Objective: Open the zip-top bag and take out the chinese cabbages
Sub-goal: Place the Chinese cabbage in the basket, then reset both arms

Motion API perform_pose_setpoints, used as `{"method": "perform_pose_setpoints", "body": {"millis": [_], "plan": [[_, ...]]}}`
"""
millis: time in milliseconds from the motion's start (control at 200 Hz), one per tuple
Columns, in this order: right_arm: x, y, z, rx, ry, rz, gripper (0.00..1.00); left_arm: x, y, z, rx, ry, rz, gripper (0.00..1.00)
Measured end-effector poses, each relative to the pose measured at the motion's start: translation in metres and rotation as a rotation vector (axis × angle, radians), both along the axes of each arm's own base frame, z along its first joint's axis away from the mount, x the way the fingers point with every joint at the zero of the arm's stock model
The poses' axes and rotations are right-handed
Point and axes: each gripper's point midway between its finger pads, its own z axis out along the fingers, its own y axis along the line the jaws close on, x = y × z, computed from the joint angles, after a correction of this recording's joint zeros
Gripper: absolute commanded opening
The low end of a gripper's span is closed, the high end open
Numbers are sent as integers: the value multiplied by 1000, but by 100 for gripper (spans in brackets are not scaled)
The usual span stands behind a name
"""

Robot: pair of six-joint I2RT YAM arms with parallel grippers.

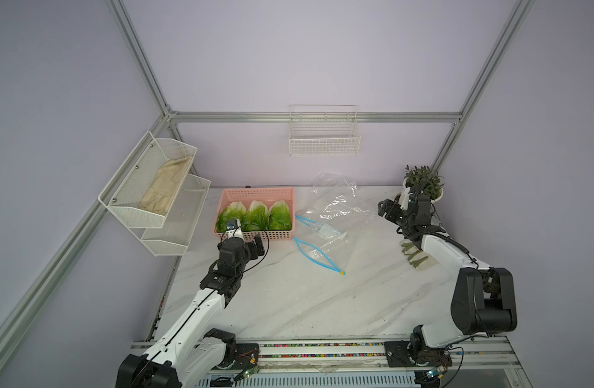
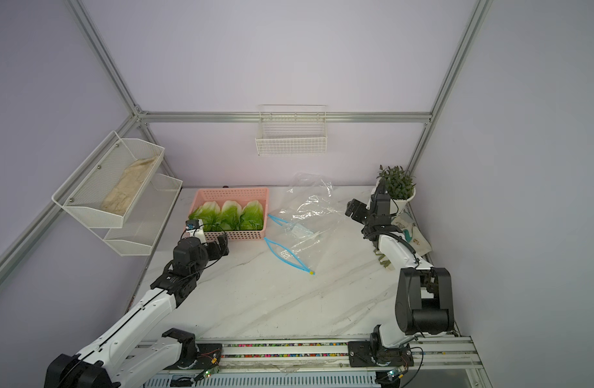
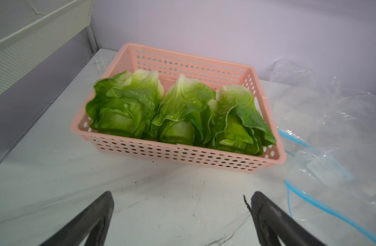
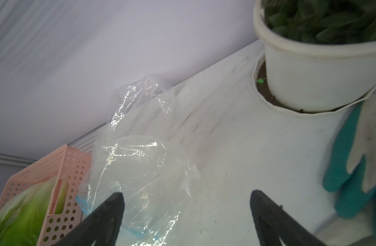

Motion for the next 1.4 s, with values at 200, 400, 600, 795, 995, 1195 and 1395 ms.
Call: {"method": "perform_pose_setpoints", "body": {"millis": [200,400,600,795,995,1195,1395], "plan": [[-42,-33,-2,-170,-144,-141,97,4,8,-6,117,-48,-8,100],[-51,-48,-60,-254,-92,-200,97,14,29,-27,209,-47,28,100],[-49,-47,-92,-301,-104,-179,97,30,48,-55,228,-42,48,100],[-48,-37,-116,-325,-155,-107,97,44,50,-61,242,-77,38,100],[-46,-28,-130,-330,-158,-52,97,53,57,-92,248,-43,36,100],[-28,-28,-110,-337,-215,-59,97,54,65,-92,238,-42,55,100],[-28,-28,-111,-344,-210,-56,97,54,66,-92,237,-42,58,100]]}}
